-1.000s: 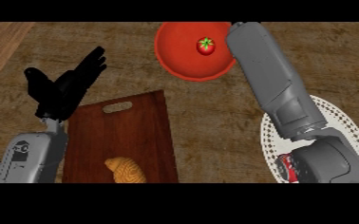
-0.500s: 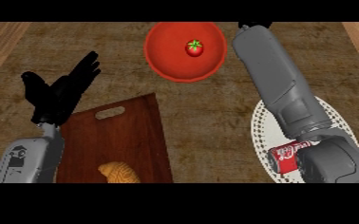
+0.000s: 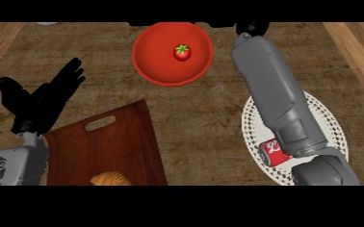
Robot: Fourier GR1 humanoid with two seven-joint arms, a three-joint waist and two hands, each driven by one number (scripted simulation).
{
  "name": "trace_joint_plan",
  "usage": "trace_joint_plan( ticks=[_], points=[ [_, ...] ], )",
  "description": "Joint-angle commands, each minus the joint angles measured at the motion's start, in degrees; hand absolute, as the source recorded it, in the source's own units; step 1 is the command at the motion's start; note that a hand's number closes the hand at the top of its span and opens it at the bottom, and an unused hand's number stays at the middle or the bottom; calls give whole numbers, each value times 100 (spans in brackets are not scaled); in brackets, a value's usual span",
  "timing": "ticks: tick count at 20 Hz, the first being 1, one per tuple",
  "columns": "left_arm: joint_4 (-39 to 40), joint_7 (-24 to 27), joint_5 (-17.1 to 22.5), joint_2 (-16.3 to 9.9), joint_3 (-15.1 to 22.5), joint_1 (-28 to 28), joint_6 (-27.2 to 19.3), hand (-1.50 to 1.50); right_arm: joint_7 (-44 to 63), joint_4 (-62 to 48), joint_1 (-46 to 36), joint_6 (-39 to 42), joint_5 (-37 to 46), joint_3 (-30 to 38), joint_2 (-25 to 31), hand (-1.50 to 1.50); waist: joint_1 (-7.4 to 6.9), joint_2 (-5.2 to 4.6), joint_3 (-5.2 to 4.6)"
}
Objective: Pick the tomato from the placemat and place it in the bowl
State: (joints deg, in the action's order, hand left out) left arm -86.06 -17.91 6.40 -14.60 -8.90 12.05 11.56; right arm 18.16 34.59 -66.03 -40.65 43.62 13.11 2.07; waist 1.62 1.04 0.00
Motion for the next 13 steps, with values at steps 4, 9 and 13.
trace_joint_plan(
  ticks=[4, 9, 13],
  points=[
    [-94, 45, -98, 116, 51, -301, -105, 0, -114, 1972, 758, 830, -891, -1008, -202, -150, 122, 134, 8],
    [41, -29, 34, -45, -87, -219, 33, 0, 69, 3554, 1723, 848, -1747, -1926, -206, -150, 182, 151, 14],
    [-131, 68, 120, -115, -183, -425, 118, 0, 522, 4755, 2847, 713, -1487, -2897, -207, 150, 219, 156, 2]
  ],
)
